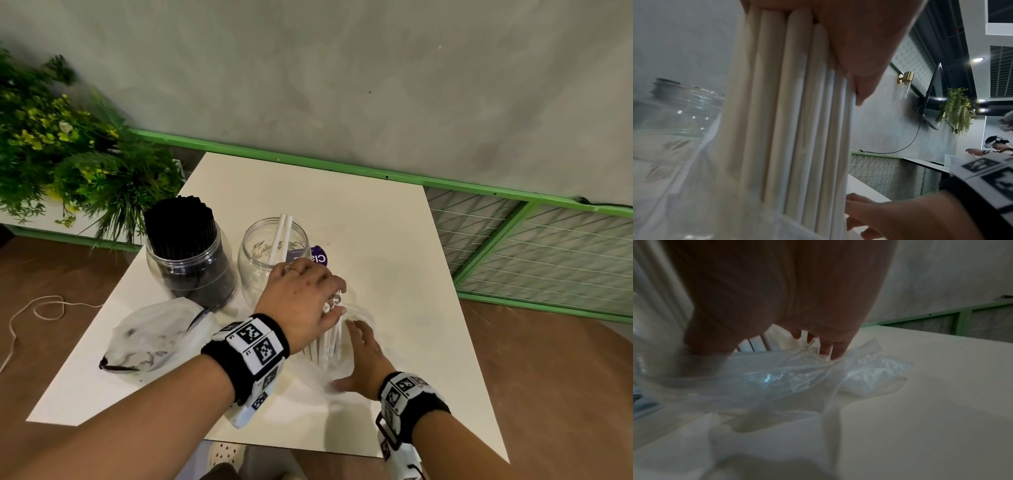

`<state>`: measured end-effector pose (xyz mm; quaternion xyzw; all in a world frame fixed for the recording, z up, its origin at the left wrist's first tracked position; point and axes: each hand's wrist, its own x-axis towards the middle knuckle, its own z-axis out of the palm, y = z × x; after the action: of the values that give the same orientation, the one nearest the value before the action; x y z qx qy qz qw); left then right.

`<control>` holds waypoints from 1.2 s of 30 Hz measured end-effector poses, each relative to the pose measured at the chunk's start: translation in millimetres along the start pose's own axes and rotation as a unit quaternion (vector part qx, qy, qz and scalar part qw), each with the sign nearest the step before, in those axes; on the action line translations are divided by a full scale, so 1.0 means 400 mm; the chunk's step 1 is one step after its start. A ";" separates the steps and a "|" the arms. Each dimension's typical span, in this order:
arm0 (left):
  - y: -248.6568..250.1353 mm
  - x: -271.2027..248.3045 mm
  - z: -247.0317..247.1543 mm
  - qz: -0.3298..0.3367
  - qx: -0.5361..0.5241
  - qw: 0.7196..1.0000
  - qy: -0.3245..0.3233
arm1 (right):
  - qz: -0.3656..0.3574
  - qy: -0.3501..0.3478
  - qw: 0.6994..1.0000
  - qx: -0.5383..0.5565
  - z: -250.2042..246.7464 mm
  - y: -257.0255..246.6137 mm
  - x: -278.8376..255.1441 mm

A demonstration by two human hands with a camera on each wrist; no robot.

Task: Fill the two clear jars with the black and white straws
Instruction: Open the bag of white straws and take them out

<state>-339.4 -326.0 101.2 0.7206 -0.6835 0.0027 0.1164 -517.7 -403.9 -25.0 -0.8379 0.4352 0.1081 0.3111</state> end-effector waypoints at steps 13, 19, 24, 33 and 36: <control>0.007 0.003 0.000 -0.012 -0.007 1.000 0.011 | -0.101 0.097 0.979 -0.151 -0.046 -0.003 -0.031; 0.012 0.002 0.001 0.001 -0.008 1.000 0.013 | -0.058 0.050 0.989 -0.123 -0.015 -0.015 0.017; 0.014 0.005 -0.001 -0.003 -0.017 1.000 0.013 | -0.013 0.063 0.991 -0.120 0.020 -0.026 0.045; -0.016 -0.014 -0.005 0.006 -0.029 0.999 0.034 | 0.006 0.041 0.995 -0.093 0.012 -0.054 0.051; -0.010 -0.018 -0.002 0.014 -0.037 0.998 0.056 | 0.006 0.039 0.997 -0.067 0.020 -0.055 0.053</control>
<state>-335.9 -318.8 100.2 0.7049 -0.6855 0.0192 0.1811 -486.9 -403.7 -31.5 -0.8579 0.4437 0.1062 0.2361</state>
